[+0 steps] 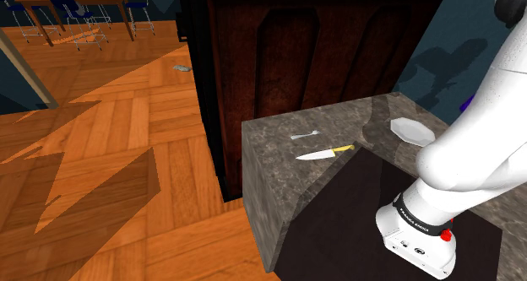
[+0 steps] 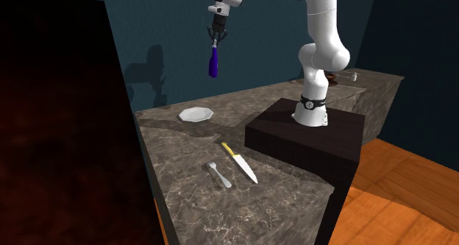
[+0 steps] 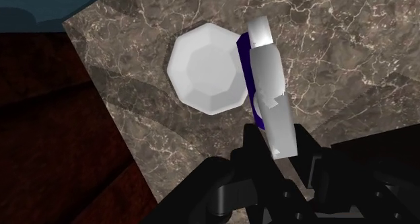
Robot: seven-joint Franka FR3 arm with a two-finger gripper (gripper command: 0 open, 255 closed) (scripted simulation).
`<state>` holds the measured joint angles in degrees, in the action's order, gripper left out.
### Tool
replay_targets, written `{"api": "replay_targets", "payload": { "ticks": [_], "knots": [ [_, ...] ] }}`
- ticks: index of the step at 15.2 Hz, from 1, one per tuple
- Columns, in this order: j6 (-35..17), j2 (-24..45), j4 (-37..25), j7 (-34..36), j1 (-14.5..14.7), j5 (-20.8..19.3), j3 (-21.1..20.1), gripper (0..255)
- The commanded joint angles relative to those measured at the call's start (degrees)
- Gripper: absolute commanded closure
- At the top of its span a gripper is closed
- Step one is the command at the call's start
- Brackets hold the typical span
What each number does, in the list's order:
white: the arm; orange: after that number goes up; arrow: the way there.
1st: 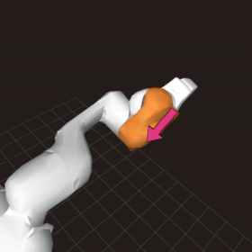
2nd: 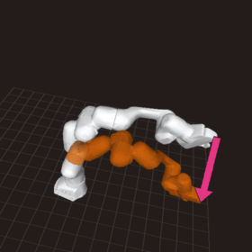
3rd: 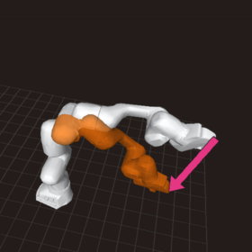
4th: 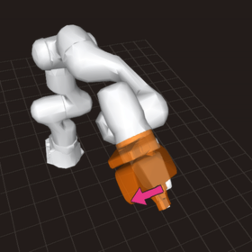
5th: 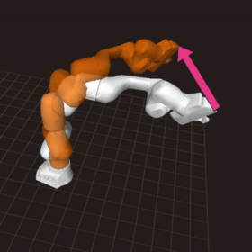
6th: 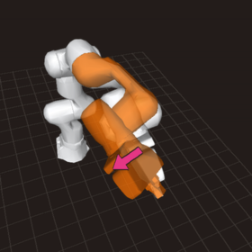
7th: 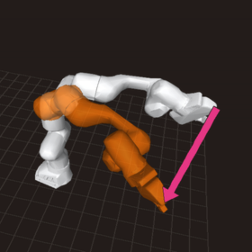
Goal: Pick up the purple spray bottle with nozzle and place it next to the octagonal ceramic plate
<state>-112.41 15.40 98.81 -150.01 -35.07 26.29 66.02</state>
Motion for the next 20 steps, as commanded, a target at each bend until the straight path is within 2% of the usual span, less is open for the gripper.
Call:
{"api": "replay_targets", "payload": {
  "ticks": [1,10,20],
  "knots": [
    [-1.29,0.39,1.15,-0.52,-0.12,0.58,-0.30,255],
    [-6.82,2.53,6.05,-3.40,-1.17,3.79,-2.09,255],
    [-12.21,5.99,10.07,-7.32,-3.58,8.71,-5.27,255]
  ]
}}
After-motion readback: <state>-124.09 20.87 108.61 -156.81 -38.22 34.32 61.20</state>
